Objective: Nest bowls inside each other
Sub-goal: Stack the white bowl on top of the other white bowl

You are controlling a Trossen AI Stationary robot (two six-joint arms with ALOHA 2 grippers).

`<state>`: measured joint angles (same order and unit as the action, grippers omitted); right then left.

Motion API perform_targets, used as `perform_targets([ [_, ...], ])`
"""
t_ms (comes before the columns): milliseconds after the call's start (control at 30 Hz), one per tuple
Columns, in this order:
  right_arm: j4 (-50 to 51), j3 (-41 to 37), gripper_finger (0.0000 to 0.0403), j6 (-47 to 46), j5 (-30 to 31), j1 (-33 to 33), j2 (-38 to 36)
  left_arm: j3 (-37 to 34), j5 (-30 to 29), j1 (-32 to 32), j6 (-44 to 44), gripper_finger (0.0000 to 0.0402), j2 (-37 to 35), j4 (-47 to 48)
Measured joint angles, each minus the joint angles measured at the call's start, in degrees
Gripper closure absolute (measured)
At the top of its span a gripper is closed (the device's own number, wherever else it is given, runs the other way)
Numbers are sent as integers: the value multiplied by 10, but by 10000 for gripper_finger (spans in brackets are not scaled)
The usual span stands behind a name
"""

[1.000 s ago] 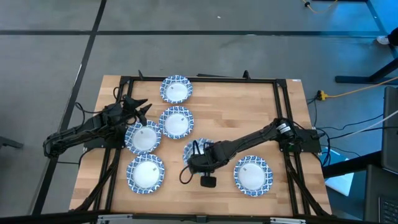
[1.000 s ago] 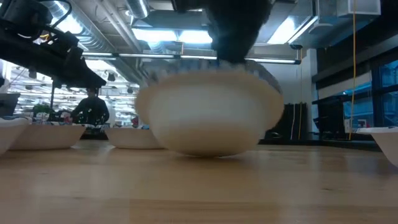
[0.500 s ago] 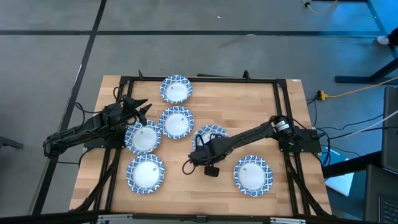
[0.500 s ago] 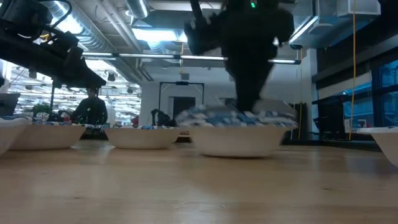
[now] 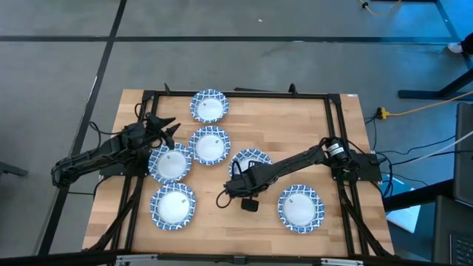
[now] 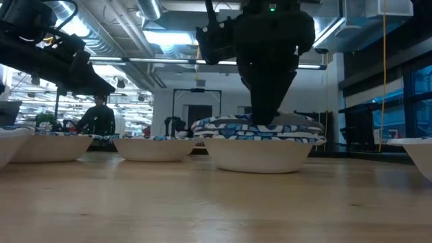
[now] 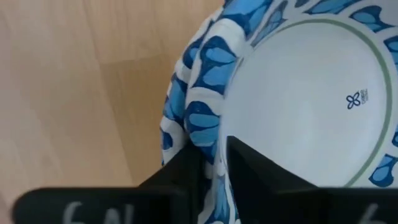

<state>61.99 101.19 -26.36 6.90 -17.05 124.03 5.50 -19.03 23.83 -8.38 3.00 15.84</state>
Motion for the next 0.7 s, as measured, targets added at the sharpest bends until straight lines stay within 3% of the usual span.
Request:
perform_targets([
  [133, -9, 0, 277, 13, -38, 4, 0, 0, 0, 0, 0, 241, 0, 0],
  [333, -9, 0, 222, -3, -36, 6, -2, 0, 0, 0, 0, 241, 0, 0],
  [700, 24, 63, 203, 15, 1, 5, -24, 0, 0, 0, 0, 241, 0, 0],
])
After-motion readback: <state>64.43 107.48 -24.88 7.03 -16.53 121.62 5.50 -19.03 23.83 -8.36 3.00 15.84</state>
